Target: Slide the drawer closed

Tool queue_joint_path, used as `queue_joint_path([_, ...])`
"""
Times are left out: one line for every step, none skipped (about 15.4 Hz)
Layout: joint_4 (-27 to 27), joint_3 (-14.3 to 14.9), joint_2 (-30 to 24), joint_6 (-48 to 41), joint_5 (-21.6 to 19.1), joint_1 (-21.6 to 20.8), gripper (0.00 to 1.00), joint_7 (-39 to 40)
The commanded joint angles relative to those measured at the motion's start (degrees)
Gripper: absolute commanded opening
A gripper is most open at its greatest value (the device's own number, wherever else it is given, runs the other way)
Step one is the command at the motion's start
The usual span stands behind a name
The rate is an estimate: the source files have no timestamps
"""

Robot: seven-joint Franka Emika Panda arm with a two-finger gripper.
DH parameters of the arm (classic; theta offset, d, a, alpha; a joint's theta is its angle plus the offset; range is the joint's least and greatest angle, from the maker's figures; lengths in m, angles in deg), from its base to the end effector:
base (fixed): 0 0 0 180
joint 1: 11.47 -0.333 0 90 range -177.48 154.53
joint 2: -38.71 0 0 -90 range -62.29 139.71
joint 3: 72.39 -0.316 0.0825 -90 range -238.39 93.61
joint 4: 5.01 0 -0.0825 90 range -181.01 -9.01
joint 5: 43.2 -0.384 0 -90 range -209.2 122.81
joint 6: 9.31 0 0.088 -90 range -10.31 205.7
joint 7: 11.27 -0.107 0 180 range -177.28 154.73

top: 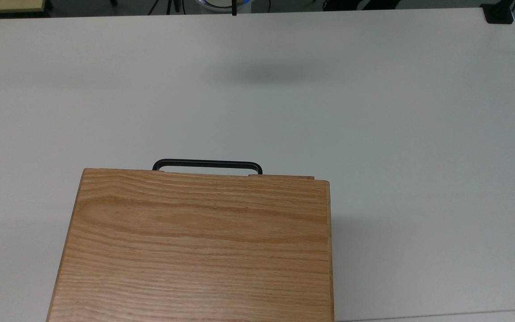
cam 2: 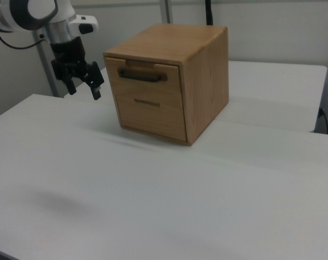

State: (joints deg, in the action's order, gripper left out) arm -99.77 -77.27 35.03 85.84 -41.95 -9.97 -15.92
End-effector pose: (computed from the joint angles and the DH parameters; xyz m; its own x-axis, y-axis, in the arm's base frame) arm 0.5421 0.0314 0.6283 0.9972 -0.0201 0.0727 -0.0217 -0.9995 0.0214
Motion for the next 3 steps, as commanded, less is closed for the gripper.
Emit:
queue_joint_path([-1.13, 0.14, -0.98, 1.36, -0.63, -0.01, 1.00, 1.66])
queue_joint_path([-1.13, 0.14, -0.98, 1.36, -0.54, -0.01, 1.00, 1.57])
queue_joint_path([-1.13, 0.14, -0.98, 1.36, -0.54, -0.01, 1.00, 1.66])
